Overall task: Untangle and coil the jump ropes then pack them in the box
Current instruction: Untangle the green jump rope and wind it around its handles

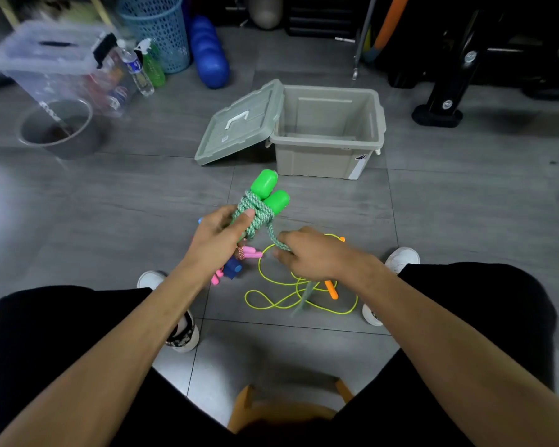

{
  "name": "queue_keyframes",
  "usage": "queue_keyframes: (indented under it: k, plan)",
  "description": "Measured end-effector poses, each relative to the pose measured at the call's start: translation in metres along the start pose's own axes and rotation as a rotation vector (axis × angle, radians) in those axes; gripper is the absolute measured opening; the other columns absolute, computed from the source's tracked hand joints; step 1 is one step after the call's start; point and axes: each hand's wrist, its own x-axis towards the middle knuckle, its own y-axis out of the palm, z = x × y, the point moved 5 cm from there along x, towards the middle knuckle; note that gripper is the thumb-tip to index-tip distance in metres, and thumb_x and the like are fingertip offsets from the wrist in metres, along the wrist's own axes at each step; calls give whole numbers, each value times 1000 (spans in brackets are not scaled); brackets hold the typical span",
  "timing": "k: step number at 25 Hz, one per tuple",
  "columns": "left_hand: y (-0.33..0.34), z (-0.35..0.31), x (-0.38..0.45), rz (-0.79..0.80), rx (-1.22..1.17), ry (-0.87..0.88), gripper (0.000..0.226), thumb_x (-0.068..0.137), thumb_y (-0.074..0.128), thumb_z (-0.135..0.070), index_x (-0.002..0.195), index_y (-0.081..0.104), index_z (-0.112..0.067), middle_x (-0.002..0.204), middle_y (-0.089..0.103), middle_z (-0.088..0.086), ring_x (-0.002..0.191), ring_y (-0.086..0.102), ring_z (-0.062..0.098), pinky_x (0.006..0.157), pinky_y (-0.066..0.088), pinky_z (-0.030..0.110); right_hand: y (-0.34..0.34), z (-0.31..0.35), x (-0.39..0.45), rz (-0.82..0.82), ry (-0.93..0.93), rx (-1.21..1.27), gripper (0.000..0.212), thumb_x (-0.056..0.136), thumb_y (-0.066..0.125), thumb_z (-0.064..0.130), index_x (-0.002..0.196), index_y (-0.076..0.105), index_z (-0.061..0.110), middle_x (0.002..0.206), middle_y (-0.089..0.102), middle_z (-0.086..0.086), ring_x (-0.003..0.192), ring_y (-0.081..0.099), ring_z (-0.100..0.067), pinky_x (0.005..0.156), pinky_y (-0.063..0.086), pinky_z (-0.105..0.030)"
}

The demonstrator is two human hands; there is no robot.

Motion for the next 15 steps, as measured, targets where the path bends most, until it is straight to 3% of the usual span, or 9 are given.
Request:
queue_keyframes:
  k: [2, 4, 6, 9, 13, 15]
  plan:
    - [-4, -1, 1, -67, 266, 93, 19, 92, 62, -34, 105, 64, -20, 87, 70, 2, 60, 65, 9, 60, 52, 28, -4, 11, -5, 22, -13, -103, 23, 100, 38, 29, 96, 50, 10, 105, 59, -19, 99, 55, -36, 64, 32, -32]
    - [-2, -3, 1, -94, 397, 150, 16, 91, 63, -31, 102, 63, -18, 77, 66, 3, 53, 61, 3, 50, 44, 15, -5, 22, -10, 44, -50, -187, 24, 100, 37, 29, 103, 53, 11, 106, 60, -17, 99, 57, -35, 65, 32, -32]
    - [1, 1, 3, -74, 499, 163, 20, 90, 64, -33, 100, 65, -16, 72, 66, 5, 52, 61, 9, 48, 44, 20, -9, 29, -13, 44, -75, -233, 23, 100, 38, 29, 108, 53, 13, 107, 60, -15, 98, 57, -35, 65, 35, -33]
    - [19, 6, 1, 102, 745, 294, 20, 92, 56, -30, 107, 60, -18, 77, 65, 10, 69, 61, 32, 60, 49, 36, -22, 21, -11, -20, -82, -227, 22, 98, 41, 30, 109, 55, 16, 107, 62, -12, 101, 58, -33, 74, 45, -39]
    - [47, 1, -14, 355, 938, 444, 36, 95, 44, -22, 131, 46, -18, 97, 58, 13, 88, 57, 33, 71, 47, 41, -40, -4, -8, -70, -44, -137, 21, 97, 47, 33, 98, 60, 18, 97, 64, -3, 95, 54, -22, 70, 39, -33]
    - [54, 0, -20, 405, 1047, 471, 33, 96, 47, -17, 129, 46, -13, 102, 55, 13, 92, 55, 32, 70, 41, 37, -39, -9, -6, -62, -58, -133, 21, 96, 48, 36, 99, 62, 19, 91, 60, 1, 87, 46, -15, 69, 34, -30]
